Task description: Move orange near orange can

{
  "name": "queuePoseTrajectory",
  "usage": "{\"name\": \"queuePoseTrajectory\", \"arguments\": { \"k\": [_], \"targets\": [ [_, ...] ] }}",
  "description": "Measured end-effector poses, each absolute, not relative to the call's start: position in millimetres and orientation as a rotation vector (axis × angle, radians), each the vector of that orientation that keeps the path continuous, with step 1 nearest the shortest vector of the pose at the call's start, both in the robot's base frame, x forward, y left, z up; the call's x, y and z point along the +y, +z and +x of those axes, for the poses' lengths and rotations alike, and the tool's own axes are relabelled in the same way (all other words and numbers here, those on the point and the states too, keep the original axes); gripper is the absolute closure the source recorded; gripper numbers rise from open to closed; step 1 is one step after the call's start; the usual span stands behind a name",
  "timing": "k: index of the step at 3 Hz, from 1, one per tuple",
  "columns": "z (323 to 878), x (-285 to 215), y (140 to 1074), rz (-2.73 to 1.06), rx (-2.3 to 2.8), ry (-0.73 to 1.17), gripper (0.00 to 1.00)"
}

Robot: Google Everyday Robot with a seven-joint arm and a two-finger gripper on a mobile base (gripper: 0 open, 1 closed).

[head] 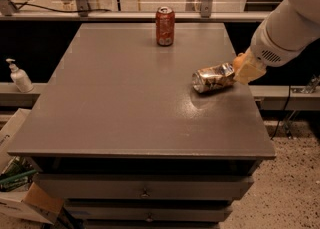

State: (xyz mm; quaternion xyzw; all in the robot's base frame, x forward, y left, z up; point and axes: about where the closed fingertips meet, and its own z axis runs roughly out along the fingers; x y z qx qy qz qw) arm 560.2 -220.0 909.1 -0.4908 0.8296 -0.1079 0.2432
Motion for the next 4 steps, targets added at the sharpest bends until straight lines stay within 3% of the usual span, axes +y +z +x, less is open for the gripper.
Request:
{"name": "queuePoseTrajectory", "arguments": {
  "k": [4],
  "targets": [
    [565,-215,861,-1.285,2.329,-0.254,1.0]
  ]
}}
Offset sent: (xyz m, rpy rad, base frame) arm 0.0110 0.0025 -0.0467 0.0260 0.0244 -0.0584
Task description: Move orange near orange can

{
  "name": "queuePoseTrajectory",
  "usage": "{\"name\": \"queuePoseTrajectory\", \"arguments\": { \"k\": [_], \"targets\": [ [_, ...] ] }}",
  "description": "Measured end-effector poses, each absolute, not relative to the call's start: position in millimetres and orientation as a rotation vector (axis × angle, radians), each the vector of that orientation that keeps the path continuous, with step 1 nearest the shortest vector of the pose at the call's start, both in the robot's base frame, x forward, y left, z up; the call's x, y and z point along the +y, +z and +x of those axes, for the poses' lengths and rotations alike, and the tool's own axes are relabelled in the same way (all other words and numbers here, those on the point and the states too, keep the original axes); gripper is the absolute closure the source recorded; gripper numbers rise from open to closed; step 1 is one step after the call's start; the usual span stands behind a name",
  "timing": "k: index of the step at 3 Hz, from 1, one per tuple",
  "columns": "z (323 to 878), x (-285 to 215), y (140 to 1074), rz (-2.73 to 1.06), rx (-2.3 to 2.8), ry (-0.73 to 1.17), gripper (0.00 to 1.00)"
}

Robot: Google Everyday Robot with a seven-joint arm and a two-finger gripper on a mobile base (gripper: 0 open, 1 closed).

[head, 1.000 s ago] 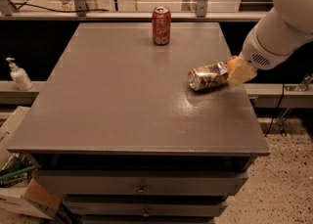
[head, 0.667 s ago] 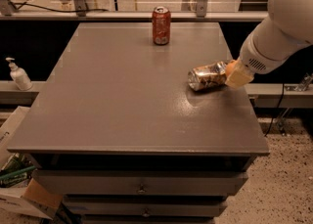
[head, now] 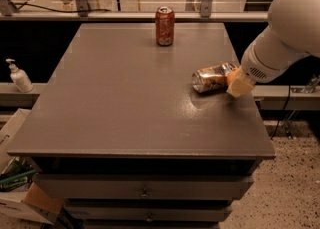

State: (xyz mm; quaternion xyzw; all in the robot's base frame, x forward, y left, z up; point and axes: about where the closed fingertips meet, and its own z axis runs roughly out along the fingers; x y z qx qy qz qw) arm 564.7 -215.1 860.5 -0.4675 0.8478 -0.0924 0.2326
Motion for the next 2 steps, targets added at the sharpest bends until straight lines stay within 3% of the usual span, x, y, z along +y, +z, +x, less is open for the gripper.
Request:
{"name": "queuePoseTrajectory", "arguments": {
  "k": [1,2],
  "targets": [
    [563.5,-213.0,855.7,-1.283,2.336,-0.238,1.0],
    [562.2,-210.0,849.6,-1.281,2.351,-0.209,0.81]
  ]
}}
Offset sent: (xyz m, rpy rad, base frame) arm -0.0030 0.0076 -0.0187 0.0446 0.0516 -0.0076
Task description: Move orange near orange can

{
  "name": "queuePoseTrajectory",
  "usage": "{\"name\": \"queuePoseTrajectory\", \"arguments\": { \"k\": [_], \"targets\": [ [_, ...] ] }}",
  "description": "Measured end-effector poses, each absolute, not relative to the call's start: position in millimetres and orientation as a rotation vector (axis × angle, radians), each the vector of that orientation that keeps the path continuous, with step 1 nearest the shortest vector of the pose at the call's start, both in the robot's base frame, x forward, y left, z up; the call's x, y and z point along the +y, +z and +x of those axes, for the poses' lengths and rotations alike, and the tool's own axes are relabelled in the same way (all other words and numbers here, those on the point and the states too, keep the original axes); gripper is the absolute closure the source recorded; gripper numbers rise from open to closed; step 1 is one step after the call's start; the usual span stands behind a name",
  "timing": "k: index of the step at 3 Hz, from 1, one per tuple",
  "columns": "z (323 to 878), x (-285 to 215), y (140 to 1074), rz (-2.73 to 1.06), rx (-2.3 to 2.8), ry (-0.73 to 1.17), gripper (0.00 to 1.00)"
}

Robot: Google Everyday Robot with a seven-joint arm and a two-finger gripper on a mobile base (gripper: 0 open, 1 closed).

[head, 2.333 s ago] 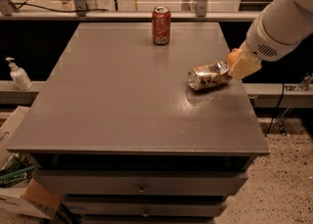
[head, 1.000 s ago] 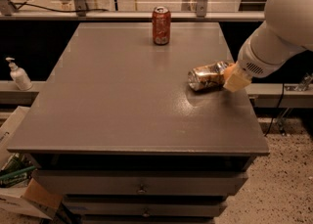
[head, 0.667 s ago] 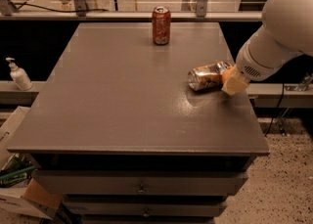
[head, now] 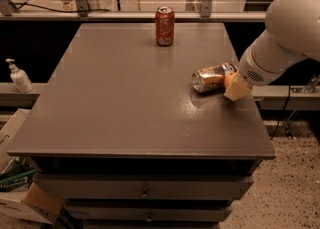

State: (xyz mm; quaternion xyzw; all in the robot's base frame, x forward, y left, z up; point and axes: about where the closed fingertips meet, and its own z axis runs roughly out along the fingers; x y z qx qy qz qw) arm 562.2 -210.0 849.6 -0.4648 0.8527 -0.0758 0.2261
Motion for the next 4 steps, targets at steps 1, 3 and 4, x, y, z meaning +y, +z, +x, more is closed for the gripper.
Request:
{"name": "queuePoseTrajectory", "arguments": {
  "k": [1,3,4],
  "targets": [
    [562.1,-208.4,846.7,-1.28,2.359,-0.193,0.59],
    [563.0,-207.3,845.2,-1.27,2.371,-0.185,0.12],
    [564.6,-206.5,845.4,-1.264,2.374,-0.188,0.0]
  ]
}}
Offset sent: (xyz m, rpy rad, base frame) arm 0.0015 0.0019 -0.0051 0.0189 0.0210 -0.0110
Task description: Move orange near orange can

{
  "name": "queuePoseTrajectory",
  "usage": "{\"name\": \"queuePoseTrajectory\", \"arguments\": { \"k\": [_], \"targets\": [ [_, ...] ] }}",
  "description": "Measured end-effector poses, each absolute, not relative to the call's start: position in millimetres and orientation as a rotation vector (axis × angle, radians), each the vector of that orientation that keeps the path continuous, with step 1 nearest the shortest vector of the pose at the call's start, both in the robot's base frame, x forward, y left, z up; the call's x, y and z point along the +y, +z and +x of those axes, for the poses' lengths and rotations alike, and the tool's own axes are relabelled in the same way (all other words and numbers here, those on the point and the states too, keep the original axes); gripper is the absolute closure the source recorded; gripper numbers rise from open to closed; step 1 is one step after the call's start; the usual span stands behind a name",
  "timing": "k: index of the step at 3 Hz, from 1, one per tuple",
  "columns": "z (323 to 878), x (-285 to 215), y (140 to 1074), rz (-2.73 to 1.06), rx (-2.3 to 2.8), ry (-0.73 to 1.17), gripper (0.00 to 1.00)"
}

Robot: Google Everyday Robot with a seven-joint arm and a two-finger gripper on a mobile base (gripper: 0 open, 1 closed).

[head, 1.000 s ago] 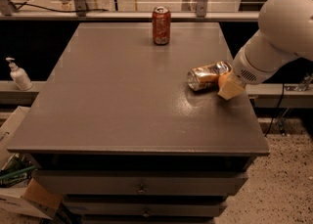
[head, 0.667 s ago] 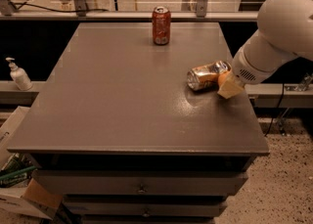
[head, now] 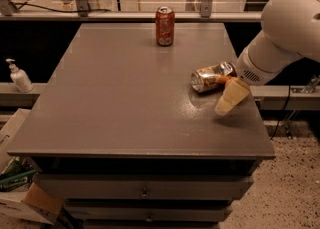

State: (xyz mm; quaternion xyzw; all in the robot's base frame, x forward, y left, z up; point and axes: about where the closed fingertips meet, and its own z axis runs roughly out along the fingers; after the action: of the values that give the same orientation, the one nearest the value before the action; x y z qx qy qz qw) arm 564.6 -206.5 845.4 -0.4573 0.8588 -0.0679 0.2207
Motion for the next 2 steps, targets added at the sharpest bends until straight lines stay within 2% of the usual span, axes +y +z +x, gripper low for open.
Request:
{"name": "queuePoseTrajectory", "arguments": {
  "k": [2],
  "targets": [
    [567.3,-208.2,853.3,-1.241,2.325,-0.155,0.0]
  ]
}}
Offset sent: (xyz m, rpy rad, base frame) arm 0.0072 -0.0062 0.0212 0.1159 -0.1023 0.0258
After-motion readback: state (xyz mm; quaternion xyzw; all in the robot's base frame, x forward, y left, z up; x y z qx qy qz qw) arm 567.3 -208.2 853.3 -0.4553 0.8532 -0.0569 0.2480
